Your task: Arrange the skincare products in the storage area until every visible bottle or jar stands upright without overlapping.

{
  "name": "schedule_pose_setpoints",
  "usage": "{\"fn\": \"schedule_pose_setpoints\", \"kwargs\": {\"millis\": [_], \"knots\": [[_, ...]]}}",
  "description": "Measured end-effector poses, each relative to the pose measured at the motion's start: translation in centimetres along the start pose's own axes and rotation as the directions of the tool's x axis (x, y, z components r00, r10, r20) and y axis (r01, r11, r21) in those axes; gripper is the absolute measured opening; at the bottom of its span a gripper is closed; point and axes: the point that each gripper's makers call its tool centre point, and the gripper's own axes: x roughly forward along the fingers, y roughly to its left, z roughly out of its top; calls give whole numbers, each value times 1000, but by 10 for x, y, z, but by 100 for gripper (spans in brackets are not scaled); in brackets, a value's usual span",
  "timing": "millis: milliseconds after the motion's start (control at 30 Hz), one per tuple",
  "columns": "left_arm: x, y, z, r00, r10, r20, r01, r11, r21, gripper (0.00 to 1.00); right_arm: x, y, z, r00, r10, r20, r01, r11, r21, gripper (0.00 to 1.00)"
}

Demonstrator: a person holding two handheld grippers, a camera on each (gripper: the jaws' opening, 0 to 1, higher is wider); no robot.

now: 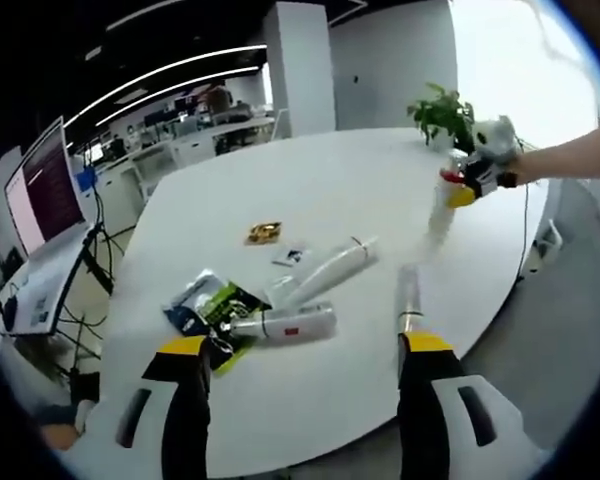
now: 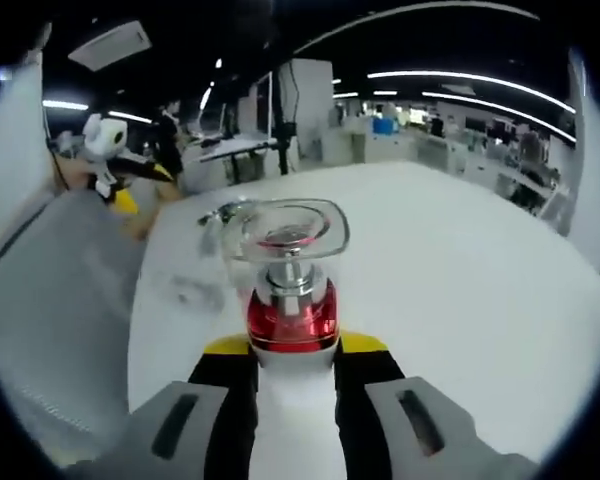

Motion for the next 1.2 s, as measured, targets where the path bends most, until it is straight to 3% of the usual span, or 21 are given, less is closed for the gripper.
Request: {"fn": "schedule_pose_setpoints", "kwargs": {"millis": [233,533,700,1200], "knots": [[0,1,-1,1000,10,-8,-10,1000,6,69,-10,-10,-12,999,34,-36,-35,999,-41,28],[1,2,-4,1000,21,-21,-20,1000,13,69,-15,-19,-12,998,35,-49,-38,997,-63,28],[2,4,-6,999,28,-35,-28,999,18,68,-15,-27,-13,994,72,-78,-80,992,-102,28],[2,7,-8,998,50,-50,-48,998,27,70,-7,-37,-8,994,90,-59,-97,988,-119,28]]}}
